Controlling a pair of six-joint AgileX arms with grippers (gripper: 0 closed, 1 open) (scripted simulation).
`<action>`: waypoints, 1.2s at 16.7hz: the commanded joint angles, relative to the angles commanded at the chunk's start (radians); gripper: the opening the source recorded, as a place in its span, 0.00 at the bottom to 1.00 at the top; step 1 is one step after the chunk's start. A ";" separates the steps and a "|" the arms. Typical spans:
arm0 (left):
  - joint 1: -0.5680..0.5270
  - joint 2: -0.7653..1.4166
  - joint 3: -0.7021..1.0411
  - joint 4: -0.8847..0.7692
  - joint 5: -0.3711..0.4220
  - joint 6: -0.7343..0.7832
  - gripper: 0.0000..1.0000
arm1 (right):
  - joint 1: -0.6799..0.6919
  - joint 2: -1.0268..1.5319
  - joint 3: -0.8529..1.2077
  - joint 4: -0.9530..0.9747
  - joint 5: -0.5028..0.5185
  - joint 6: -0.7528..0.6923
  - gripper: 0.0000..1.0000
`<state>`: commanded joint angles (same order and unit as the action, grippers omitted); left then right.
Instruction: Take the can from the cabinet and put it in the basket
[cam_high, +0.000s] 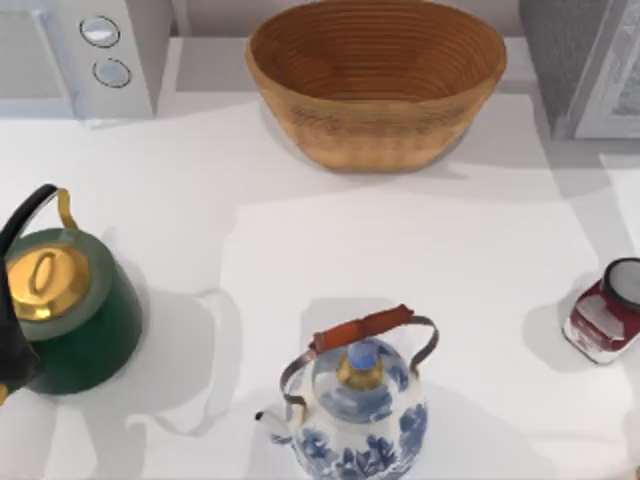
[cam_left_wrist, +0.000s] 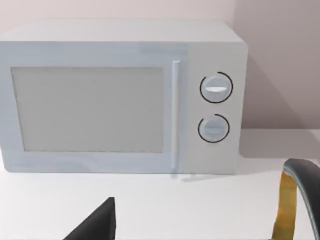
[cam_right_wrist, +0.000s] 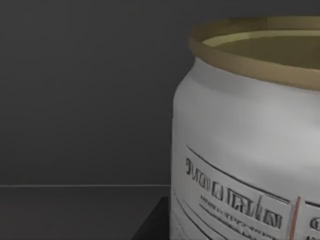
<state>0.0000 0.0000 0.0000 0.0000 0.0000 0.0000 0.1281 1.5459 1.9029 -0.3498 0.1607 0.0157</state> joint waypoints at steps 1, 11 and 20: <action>0.000 0.000 0.000 0.000 0.000 0.000 1.00 | 0.000 0.000 0.000 0.000 0.000 0.000 0.02; 0.000 0.000 0.000 0.000 0.000 0.000 1.00 | 0.002 -0.003 0.001 -0.003 0.002 0.001 0.00; 0.000 0.000 0.000 0.000 0.000 0.000 1.00 | 0.165 -0.269 0.096 -0.376 0.159 0.000 0.00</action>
<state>0.0000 0.0000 0.0000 0.0000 0.0000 0.0000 0.2928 1.2768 1.9986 -0.7259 0.3201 0.0156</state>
